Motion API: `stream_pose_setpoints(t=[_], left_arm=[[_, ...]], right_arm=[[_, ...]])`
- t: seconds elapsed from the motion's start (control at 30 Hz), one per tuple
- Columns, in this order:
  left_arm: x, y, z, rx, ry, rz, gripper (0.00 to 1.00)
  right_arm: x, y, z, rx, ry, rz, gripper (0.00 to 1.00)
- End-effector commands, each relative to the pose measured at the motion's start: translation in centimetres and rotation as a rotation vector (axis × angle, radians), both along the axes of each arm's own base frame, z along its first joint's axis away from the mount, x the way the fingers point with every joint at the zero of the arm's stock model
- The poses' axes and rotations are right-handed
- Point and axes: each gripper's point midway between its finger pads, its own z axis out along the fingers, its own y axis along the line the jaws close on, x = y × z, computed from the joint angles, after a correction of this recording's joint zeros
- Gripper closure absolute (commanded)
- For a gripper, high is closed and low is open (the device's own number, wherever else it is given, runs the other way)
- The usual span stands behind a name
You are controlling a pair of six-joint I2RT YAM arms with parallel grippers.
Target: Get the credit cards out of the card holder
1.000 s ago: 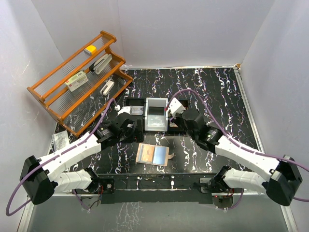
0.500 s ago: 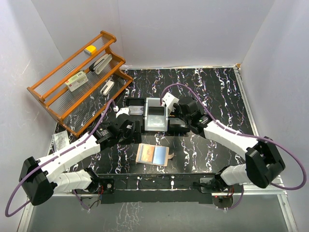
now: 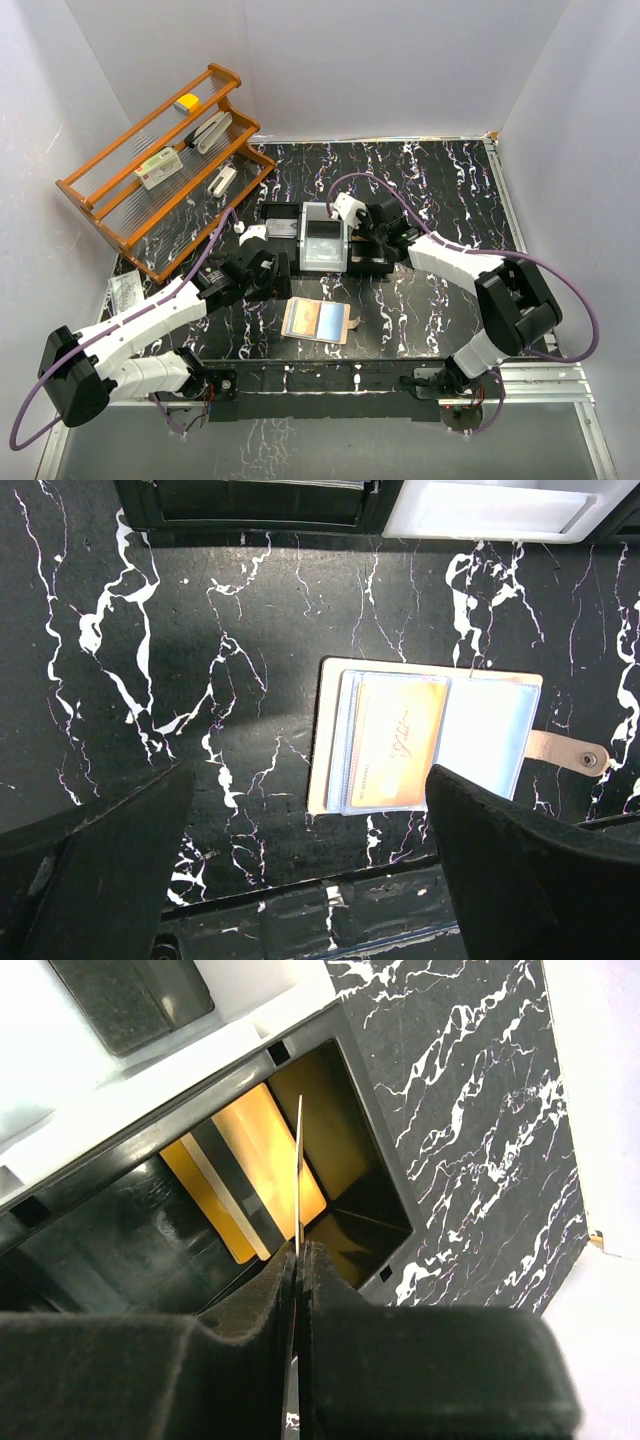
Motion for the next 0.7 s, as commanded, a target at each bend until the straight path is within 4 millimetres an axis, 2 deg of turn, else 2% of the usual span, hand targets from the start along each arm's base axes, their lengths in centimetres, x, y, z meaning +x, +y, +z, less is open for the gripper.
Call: stream_pose_setpoints(t=[0.0, 0.33, 0.53, 0.6, 0.67], left_arm=[[0.0, 0.8, 0.2, 0.029, -0.014, -0.002, 0.01], [-0.1, 0.9, 0.3, 0.035, -0.013, -0.003, 0.01], [0.0, 0.7, 0.2, 0.042, -0.006, -0.013, 0.01], [0.0, 0.8, 0.1, 0.047, -0.003, -0.014, 0.01], [-0.1, 0.8, 0.0, 0.049, 0.000, -0.014, 0.01]], right_arm=[[2.7, 1.1, 2.0, 0.013, -0.086, 0.036, 1.00], [4.4, 0.4, -0.4, -0.094, -0.115, 0.041, 1.00], [3.7, 0.7, -2.6, -0.112, -0.057, 0.079, 0.99], [3.1, 1.1, -2.9, -0.098, -0.033, 0.110, 0.92], [2.7, 1.2, -3.0, -0.094, -0.024, 0.128, 0.90]])
